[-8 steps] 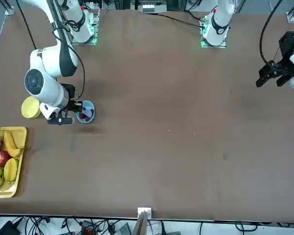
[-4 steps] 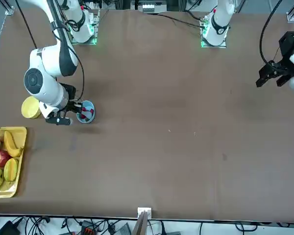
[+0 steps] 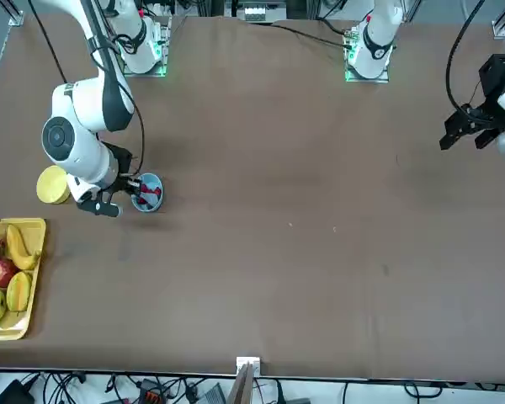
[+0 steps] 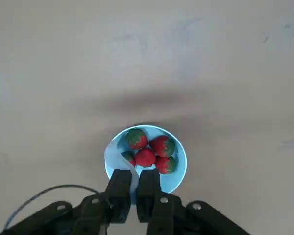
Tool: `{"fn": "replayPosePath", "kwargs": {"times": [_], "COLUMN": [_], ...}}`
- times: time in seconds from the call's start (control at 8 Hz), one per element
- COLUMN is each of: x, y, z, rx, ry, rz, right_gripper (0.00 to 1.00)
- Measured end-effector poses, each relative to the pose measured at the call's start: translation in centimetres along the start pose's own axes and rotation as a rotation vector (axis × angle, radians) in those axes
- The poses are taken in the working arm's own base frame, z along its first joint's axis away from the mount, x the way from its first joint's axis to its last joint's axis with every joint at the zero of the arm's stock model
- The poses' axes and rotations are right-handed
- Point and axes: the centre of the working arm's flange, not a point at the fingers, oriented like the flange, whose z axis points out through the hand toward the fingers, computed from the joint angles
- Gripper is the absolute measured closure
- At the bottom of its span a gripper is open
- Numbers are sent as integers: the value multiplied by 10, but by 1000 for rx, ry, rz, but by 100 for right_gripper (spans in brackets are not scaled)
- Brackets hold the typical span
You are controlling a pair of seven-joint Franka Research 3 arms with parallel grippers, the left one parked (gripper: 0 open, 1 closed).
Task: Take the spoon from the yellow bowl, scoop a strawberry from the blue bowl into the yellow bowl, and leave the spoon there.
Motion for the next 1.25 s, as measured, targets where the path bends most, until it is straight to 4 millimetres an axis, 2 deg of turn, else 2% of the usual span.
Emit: {"fn": "replayPosePath", "kwargs": {"times": [1.0, 1.25], "x": [-5, -8], "y": [2, -9], "z": [20, 29], "rx": [-54, -100], "ry": [1, 14], "rz": [57, 59], "right_gripper": [89, 89]}}
